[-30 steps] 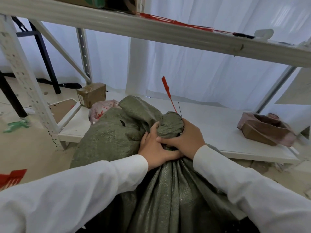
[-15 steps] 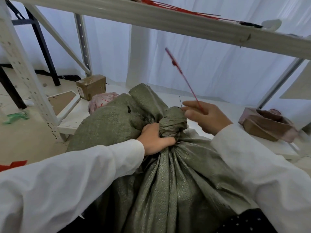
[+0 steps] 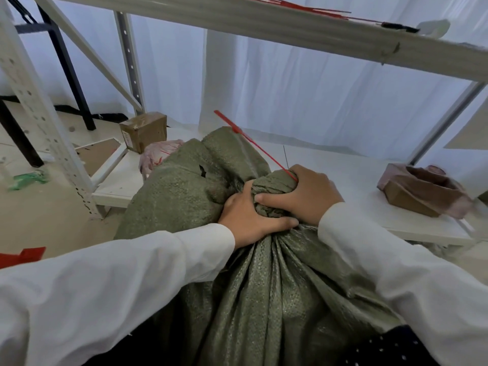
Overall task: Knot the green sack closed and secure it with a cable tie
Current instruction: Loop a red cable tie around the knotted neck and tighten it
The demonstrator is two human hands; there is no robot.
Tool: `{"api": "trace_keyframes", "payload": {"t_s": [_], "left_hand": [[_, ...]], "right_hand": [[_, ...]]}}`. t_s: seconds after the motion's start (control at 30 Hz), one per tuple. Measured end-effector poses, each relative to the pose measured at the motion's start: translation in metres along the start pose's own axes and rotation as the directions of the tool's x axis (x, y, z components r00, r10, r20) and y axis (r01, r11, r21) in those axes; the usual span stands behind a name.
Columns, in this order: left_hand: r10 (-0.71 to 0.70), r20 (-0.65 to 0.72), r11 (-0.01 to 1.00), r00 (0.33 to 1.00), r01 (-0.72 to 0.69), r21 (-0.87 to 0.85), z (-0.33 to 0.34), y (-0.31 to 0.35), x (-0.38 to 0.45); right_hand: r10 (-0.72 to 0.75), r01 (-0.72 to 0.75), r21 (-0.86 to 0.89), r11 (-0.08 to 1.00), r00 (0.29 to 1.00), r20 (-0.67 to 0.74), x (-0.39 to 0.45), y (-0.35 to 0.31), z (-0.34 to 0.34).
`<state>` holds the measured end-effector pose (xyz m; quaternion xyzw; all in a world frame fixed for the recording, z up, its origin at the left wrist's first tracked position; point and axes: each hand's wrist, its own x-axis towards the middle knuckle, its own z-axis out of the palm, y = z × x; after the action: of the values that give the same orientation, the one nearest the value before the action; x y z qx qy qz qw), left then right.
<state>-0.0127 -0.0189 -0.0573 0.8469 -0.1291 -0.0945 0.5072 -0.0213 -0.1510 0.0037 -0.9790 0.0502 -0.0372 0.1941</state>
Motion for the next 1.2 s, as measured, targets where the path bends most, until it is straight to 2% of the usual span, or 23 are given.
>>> {"api": "trace_keyframes", "payload": {"t_s": [0.07,0.17,0.27,0.33,0.47,0.6,0.7,0.87,1.0,1.2], "left_hand": [[0.052,-0.006,0.999,0.999,-0.051,0.011,0.001,0.002,0.003],[-0.008,0.047,0.999,0.999,0.011,-0.051,0.0,0.0,0.01],[-0.039,0.099,0.993,0.994,0.049,-0.107,-0.002,0.0,0.015],[-0.015,0.102,0.994,0.995,0.026,-0.109,-0.003,-0.001,0.016],[0.072,0.109,0.996,0.991,-0.065,-0.064,-0.001,-0.003,0.011],[0.137,0.073,0.986,0.988,-0.143,0.089,0.0,0.001,0.004],[0.166,0.054,0.986,0.985,-0.167,0.011,-0.002,0.007,-0.003],[0.246,0.049,0.969,0.968,-0.247,0.022,-0.004,0.004,-0.003],[0.215,0.067,0.973,0.974,-0.22,0.07,-0.003,0.002,-0.004],[0.173,-0.001,0.985,0.985,-0.173,-0.008,0.003,-0.005,0.005]], "right_hand": [[0.012,-0.012,0.02,1.0,1.0,0.015,0.0,0.001,-0.001],[-0.022,0.013,0.08,0.997,0.993,0.12,0.002,0.006,-0.01],[-0.045,-0.017,0.316,0.948,0.981,0.187,0.005,0.017,-0.019],[0.0,-0.063,0.376,0.924,0.986,0.166,0.005,0.029,-0.017],[-0.029,0.019,0.359,0.933,0.999,0.024,0.005,0.048,-0.007],[-0.111,0.058,0.306,0.95,0.981,0.159,0.006,0.045,0.008],[-0.106,0.048,0.273,0.961,0.974,0.2,0.007,0.04,0.016],[-0.147,0.083,0.257,0.963,0.959,0.242,0.004,0.032,0.008],[-0.17,0.111,0.217,0.97,0.947,0.274,0.003,0.029,0.003],[-0.14,0.015,0.309,0.951,0.912,0.385,-0.002,0.031,0.002]]}}
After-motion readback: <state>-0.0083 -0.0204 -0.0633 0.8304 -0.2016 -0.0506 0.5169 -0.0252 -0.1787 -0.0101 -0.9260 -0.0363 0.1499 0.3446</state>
